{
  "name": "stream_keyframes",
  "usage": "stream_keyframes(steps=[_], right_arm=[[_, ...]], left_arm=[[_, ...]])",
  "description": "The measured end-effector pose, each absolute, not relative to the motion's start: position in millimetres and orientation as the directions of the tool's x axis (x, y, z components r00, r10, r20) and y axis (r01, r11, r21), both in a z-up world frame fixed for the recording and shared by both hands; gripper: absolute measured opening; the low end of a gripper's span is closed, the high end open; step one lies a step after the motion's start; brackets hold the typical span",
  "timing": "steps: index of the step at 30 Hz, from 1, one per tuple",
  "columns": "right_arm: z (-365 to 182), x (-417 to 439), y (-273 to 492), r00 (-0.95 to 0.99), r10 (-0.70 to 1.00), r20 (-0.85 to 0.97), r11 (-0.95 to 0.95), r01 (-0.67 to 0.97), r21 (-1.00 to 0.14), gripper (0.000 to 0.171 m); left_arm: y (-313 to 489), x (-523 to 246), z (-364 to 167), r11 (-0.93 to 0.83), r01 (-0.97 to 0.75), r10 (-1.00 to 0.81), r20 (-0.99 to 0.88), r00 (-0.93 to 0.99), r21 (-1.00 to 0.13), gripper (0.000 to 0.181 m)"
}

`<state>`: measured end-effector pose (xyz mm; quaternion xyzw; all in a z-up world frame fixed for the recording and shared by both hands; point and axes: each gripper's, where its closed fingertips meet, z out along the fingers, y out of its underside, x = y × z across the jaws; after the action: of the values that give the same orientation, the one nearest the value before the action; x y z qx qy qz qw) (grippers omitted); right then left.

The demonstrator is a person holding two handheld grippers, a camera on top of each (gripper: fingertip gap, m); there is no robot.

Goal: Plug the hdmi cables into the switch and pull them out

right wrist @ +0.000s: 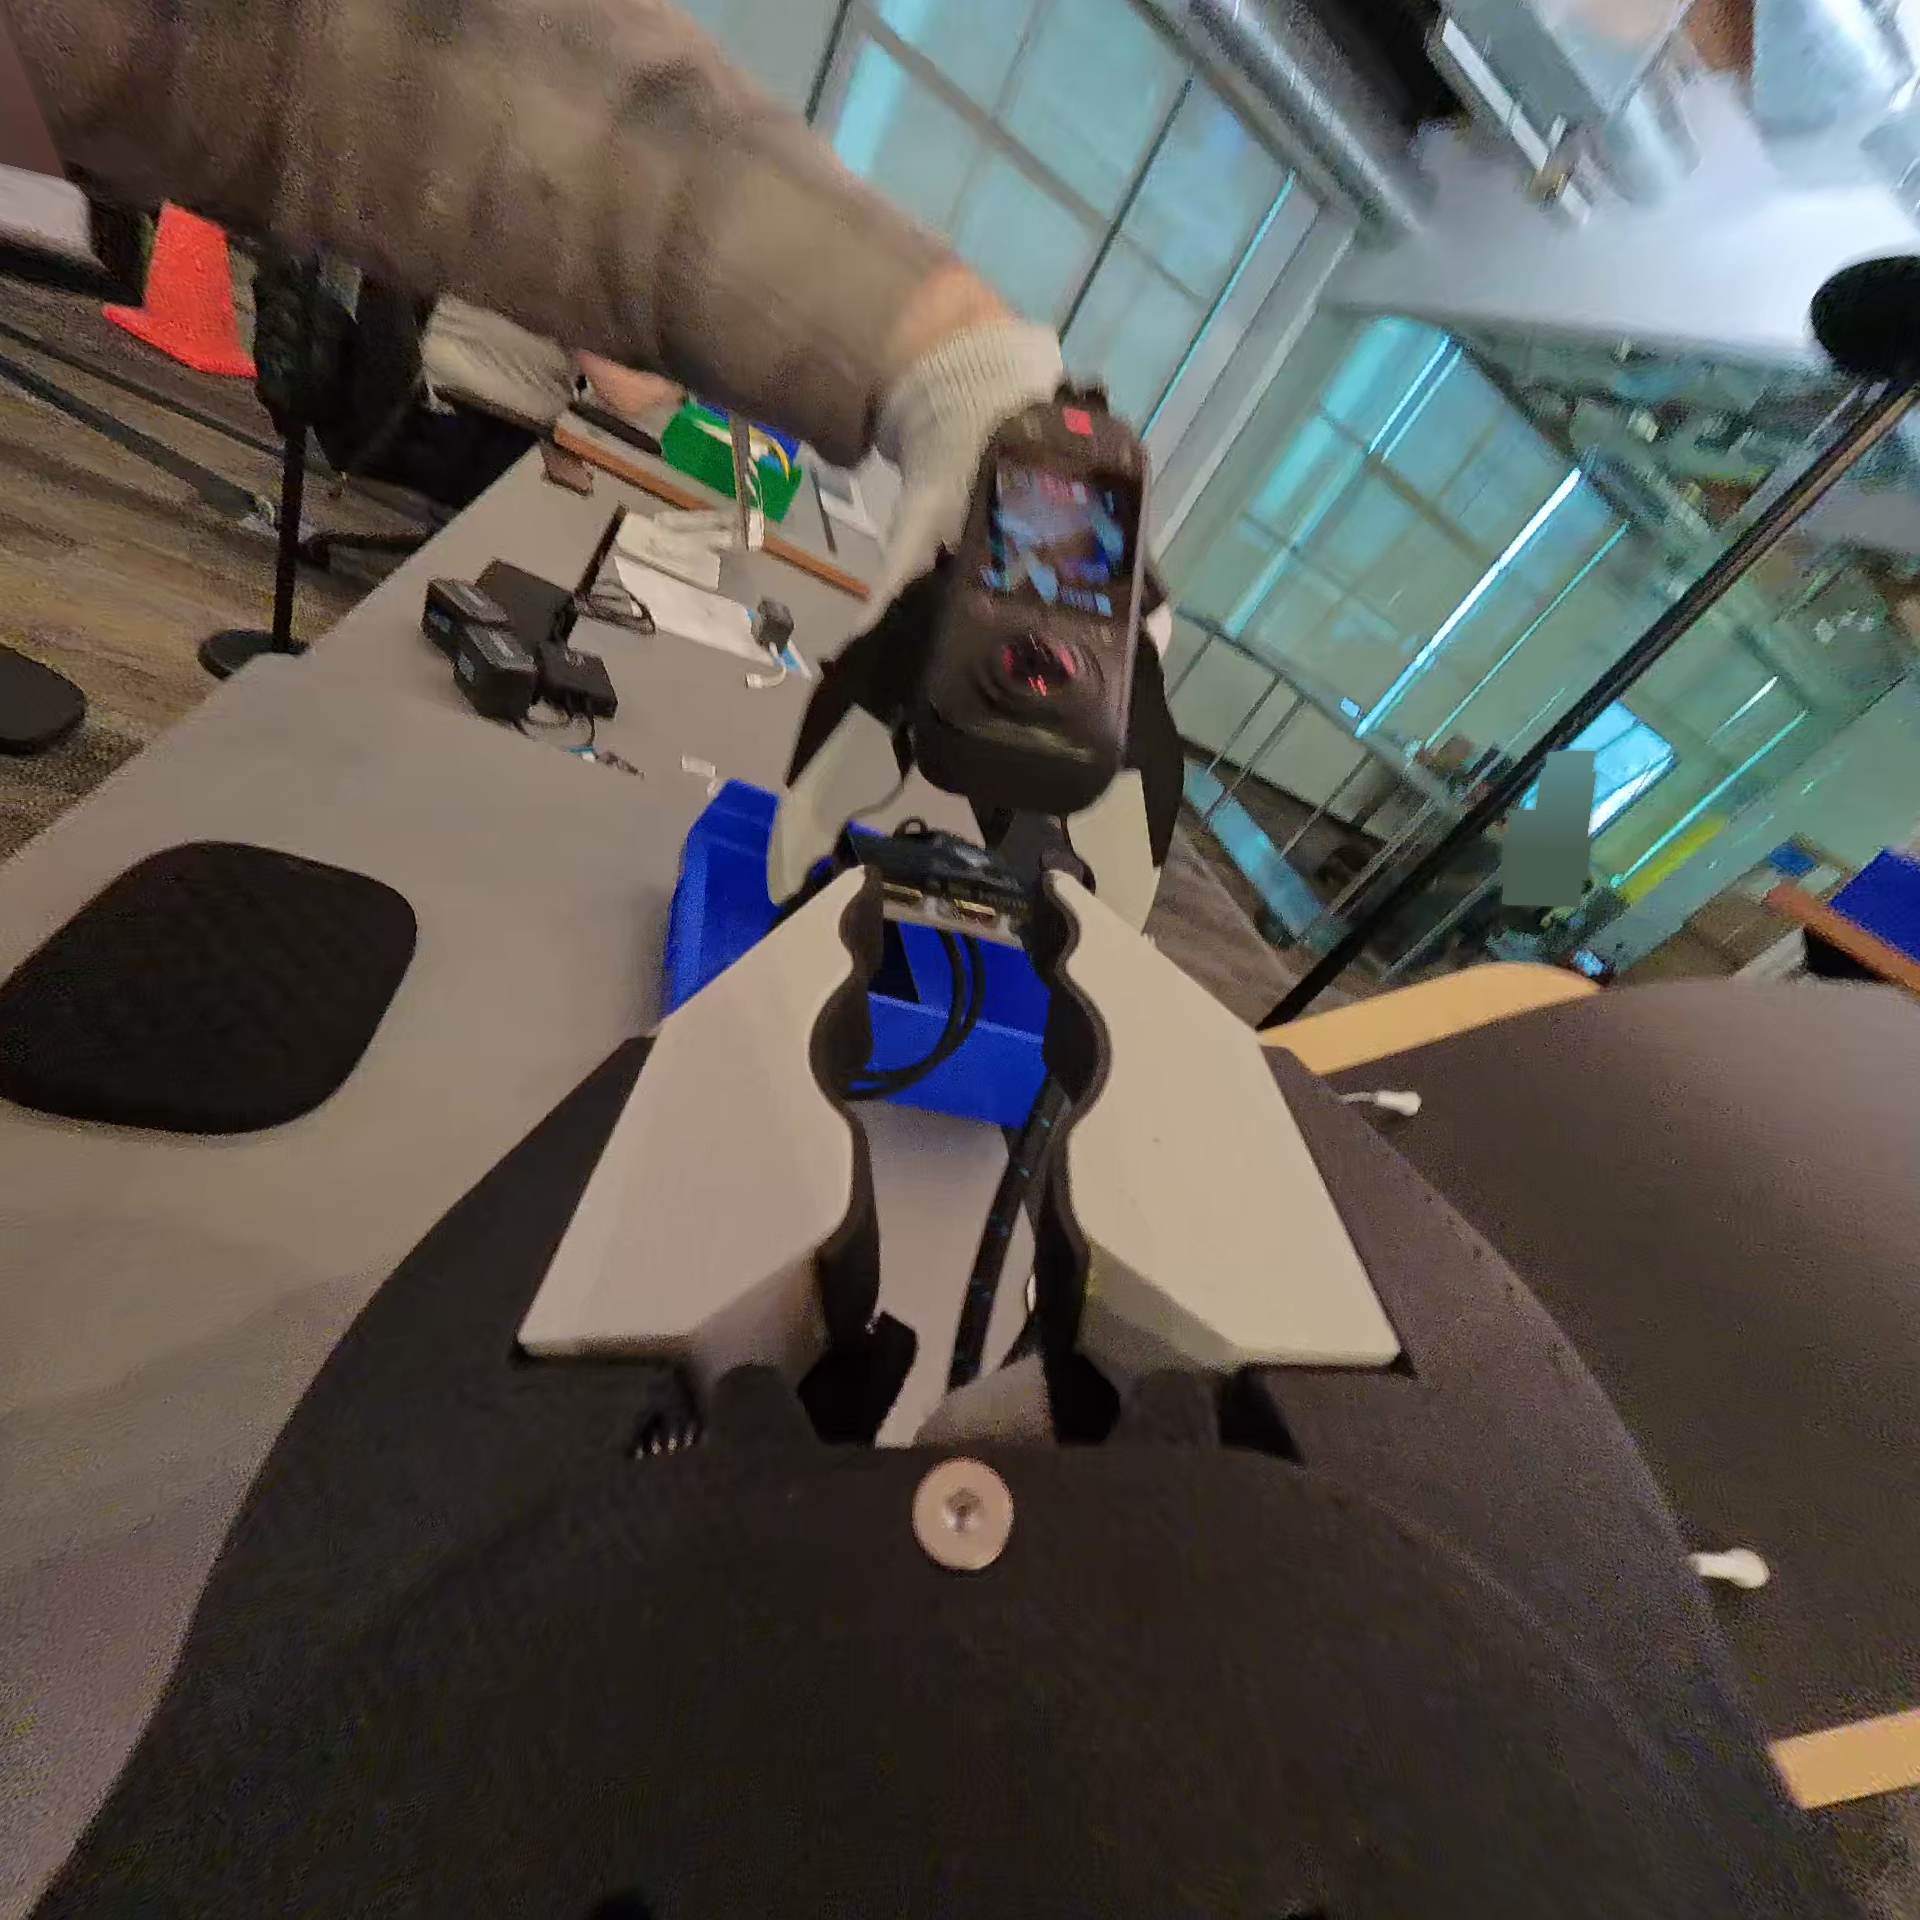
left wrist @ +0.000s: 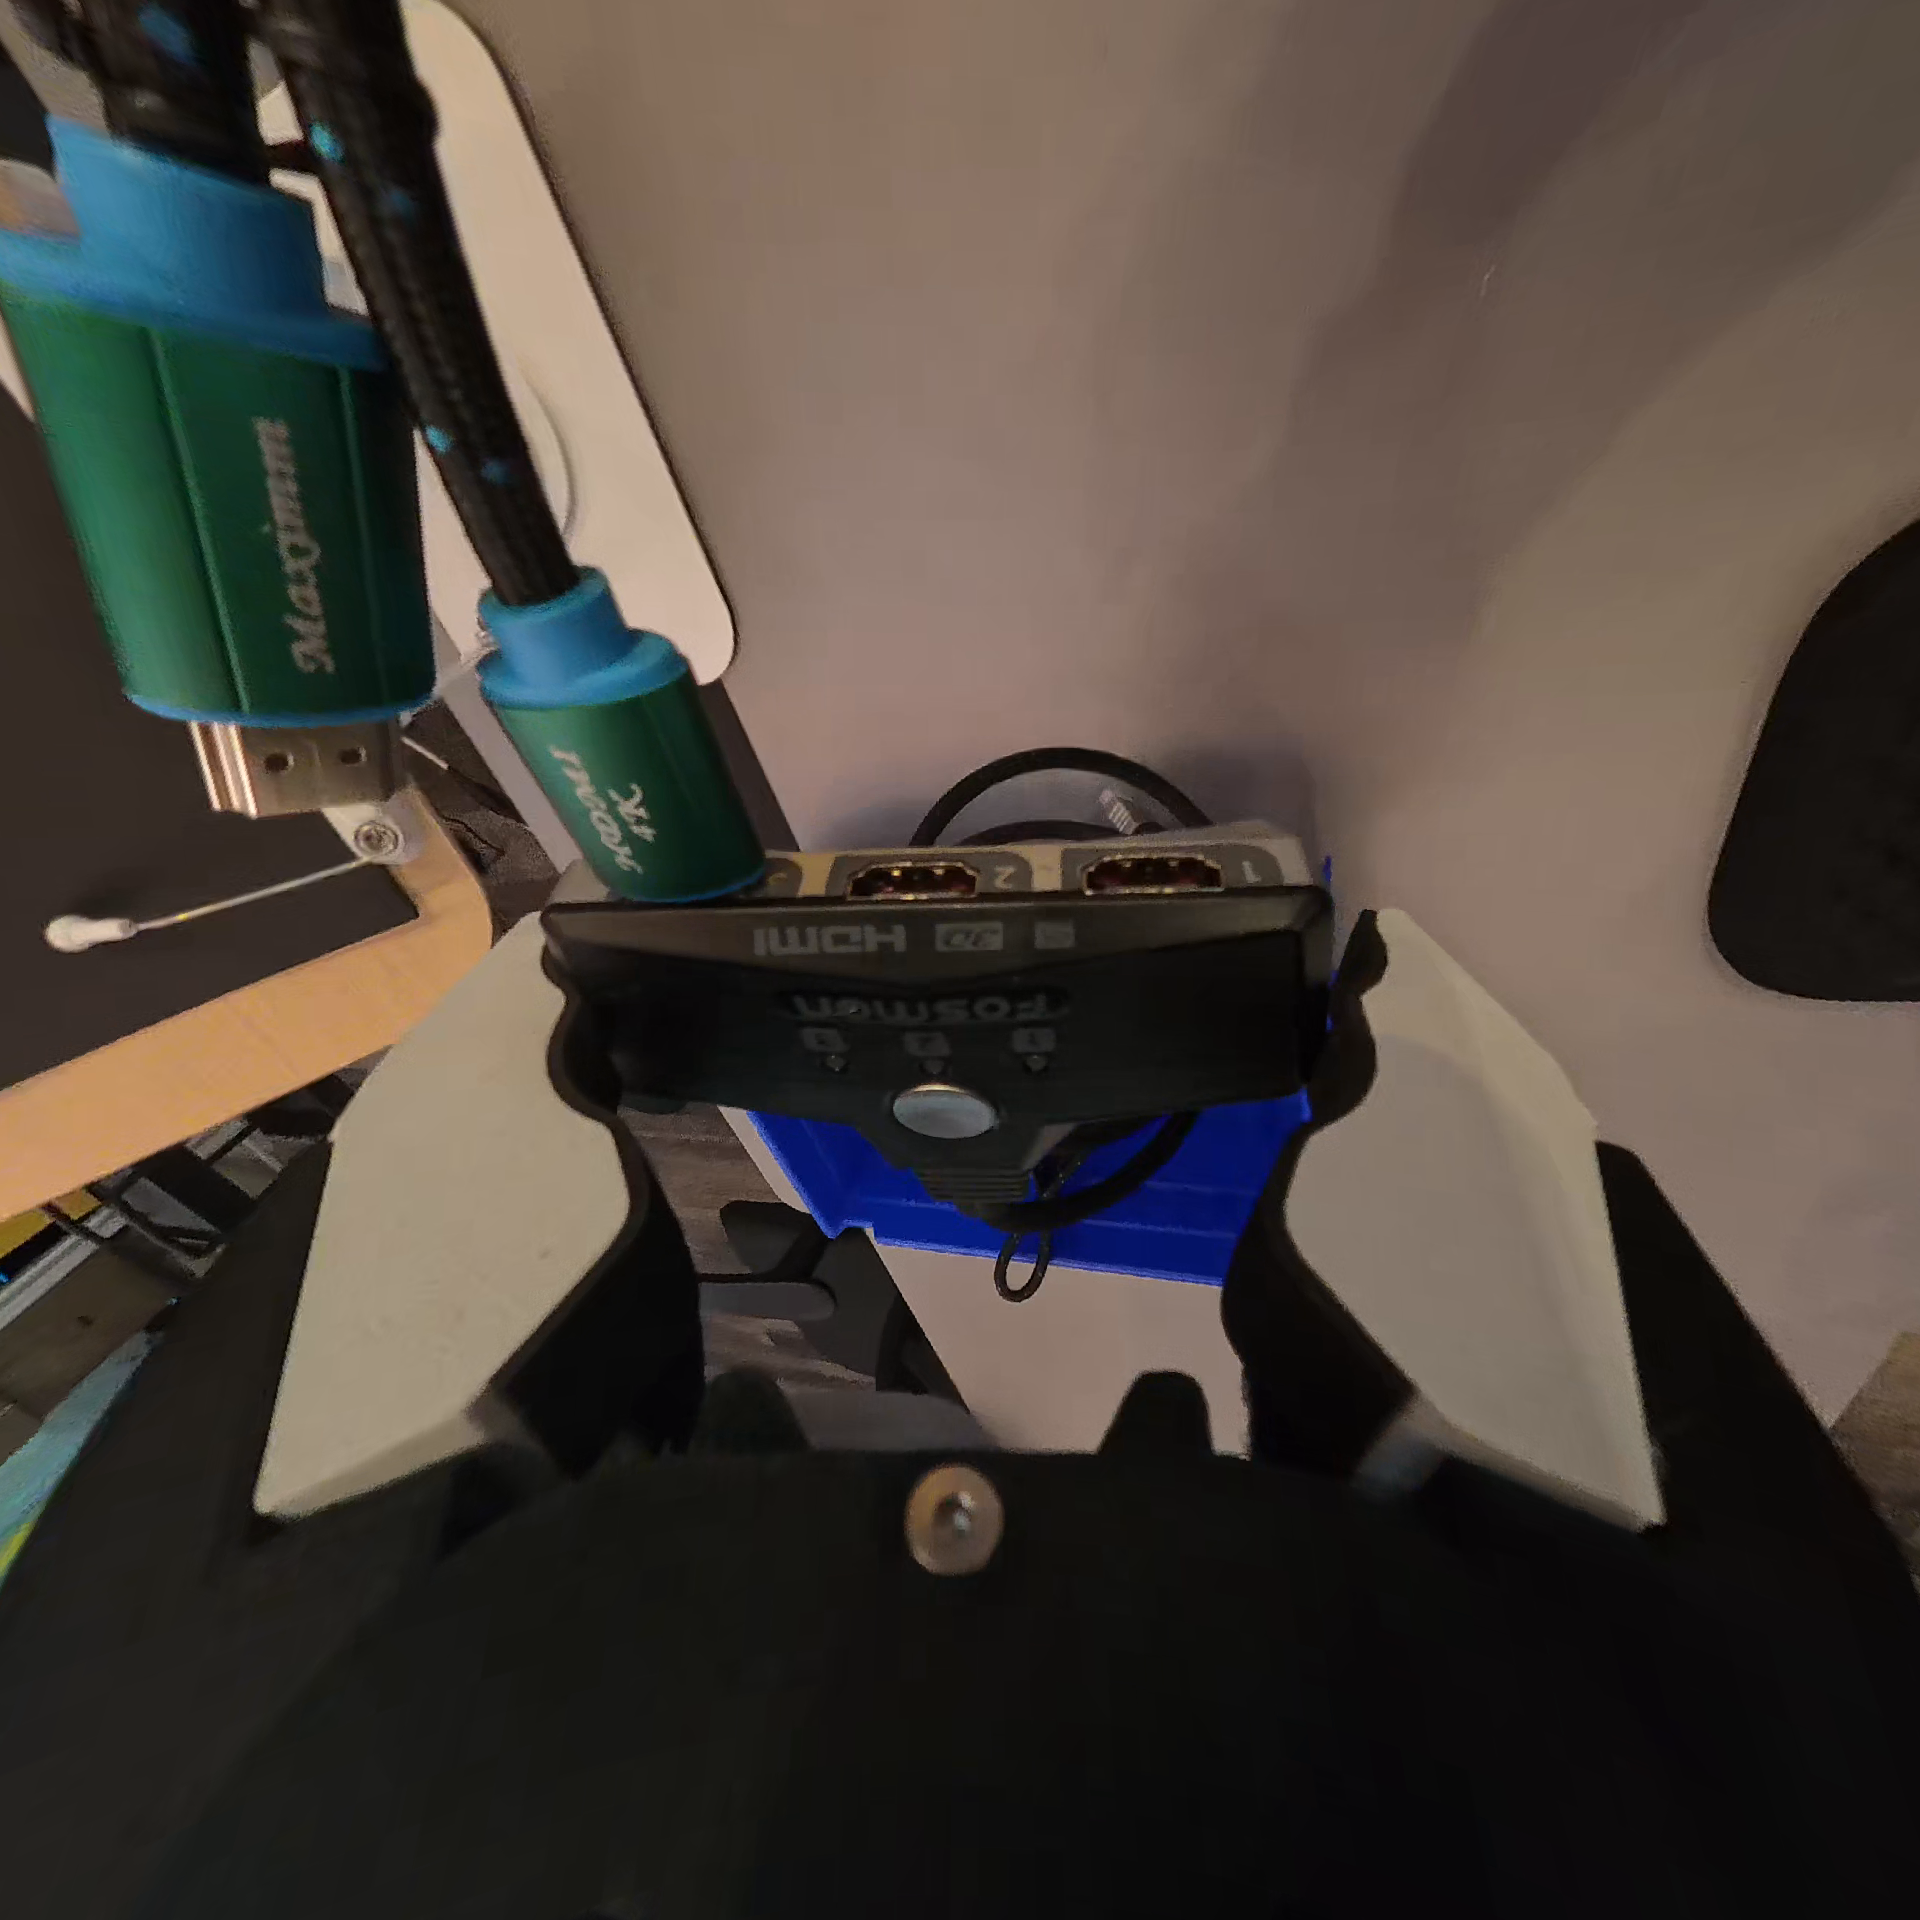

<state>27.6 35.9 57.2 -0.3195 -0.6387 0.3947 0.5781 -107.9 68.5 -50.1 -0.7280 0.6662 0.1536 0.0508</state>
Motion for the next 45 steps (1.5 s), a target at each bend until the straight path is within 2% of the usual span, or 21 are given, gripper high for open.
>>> stream_keyframes(steps=[5,8,9,11,13,18,21,29,32,35,45], right_arm=[[21,-17,71,-0.082,0.858,0.506,0.512,0.089,-0.854,0.004],[-7,-30,74,-0.131,0.832,0.539,0.554,0.191,-0.81,0.02],[-14,-33,77,-0.131,0.816,0.564,0.578,0.229,-0.783,0.031],[-20,-41,77,-0.137,0.816,0.561,0.576,0.259,-0.775,0.031],[-24,-50,84,-0.117,0.855,0.505,0.518,0.256,-0.816,0.026],[-48,-55,88,-0.221,0.942,0.251,0.298,0.212,-0.931,0.028],[-63,-60,88,-0.246,0.941,0.231,0.291,0.242,-0.926,0.027],[-77,-76,83,-0.306,0.926,0.22,0.28,0.165,-0.946,0.02],[-75,-80,82,-0.318,0.921,0.224,0.273,0.121,-0.954,0.02],[-68,-82,82,-0.326,0.926,0.191,0.218,0.048,-0.975,0.019],[-65,-94,75,-0.301,0.932,0.202,0.223,0.037,-0.974,0.02]], left_arm=[[65,-103,-58,-0.08,-0.98,-0.963,-0.27,0.027,0.185,0.13],[64,-102,-64,-0.07,-0.975,-0.967,-0.256,0.015,0.209,0.129],[64,-99,-66,-0.062,-0.977,-0.967,-0.254,0.008,0.206,0.129],[63,-92,-69,-0.05,-0.98,-0.971,-0.241,0.002,0.193,0.129],[61,-86,-71,-0.054,-0.985,-0.975,-0.223,0.016,0.164,0.129],[59,-78,-81,-0.105,-0.994,-0.978,-0.184,0.096,0.042,0.128],[58,-80,-90,-0.124,-0.992,-0.979,-0.161,0.122,0.005,0.127],[55,-89,-101,-0.177,-0.981,-0.975,-0.124,0.185,-0.073,0.126],[54,-89,-99,-0.2,-0.97,-0.97,-0.115,0.216,-0.137,0.126],[54,-87,-94,-0.215,-0.955,-0.963,-0.121,0.243,-0.206,0.126],[50,-98,-94,-0.199,-0.939,-0.942,-0.209,0.263,-0.282,0.126]])
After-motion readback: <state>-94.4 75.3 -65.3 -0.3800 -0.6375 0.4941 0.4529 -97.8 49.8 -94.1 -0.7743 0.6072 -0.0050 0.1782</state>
